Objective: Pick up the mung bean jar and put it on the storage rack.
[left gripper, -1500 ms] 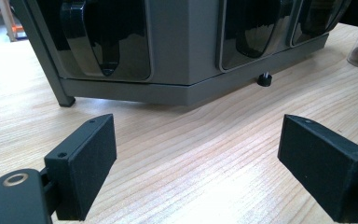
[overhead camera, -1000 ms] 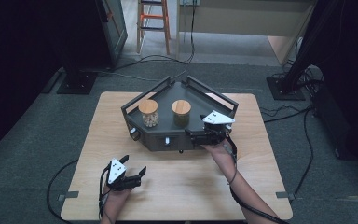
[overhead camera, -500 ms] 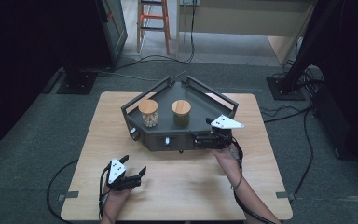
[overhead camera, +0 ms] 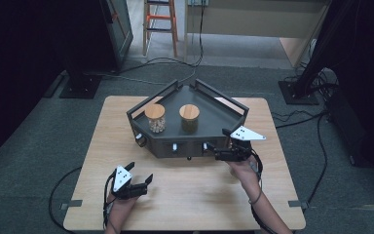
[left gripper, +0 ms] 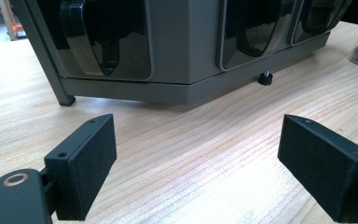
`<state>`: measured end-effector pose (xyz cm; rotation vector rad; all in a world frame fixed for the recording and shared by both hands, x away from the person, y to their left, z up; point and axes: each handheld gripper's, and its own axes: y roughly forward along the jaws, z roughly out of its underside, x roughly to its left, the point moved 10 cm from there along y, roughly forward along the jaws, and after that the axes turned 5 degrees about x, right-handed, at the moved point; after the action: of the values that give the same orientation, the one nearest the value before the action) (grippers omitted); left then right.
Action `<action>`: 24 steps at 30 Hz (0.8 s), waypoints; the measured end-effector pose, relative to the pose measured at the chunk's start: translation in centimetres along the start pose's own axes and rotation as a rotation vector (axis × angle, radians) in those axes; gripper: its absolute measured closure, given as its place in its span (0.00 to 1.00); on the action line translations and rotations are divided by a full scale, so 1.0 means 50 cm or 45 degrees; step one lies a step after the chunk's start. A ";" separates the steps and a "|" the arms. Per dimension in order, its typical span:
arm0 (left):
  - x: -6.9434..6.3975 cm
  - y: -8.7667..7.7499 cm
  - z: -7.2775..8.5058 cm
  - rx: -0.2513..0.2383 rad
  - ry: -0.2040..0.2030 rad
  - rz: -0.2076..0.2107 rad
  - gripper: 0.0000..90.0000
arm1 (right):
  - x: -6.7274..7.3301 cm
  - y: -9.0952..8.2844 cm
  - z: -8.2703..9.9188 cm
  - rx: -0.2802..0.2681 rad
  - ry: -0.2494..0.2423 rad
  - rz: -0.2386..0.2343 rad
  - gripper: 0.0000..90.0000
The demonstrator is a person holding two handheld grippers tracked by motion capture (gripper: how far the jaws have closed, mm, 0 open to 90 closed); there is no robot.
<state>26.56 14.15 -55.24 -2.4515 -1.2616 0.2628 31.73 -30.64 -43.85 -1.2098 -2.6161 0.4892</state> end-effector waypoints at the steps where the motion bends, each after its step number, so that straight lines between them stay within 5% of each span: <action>1: 0.000 0.000 0.000 0.001 0.002 0.000 0.13 | 0.000 -0.001 0.002 0.000 -0.004 0.001 0.16; 24: 0.000 0.001 -0.001 0.009 0.001 -0.004 0.13 | -0.024 -0.035 0.030 -0.007 -0.046 -0.011 0.16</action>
<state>26.61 14.10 -55.21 -2.4432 -1.2624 0.2652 30.79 -32.91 -44.61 -1.2021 -2.6533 0.5080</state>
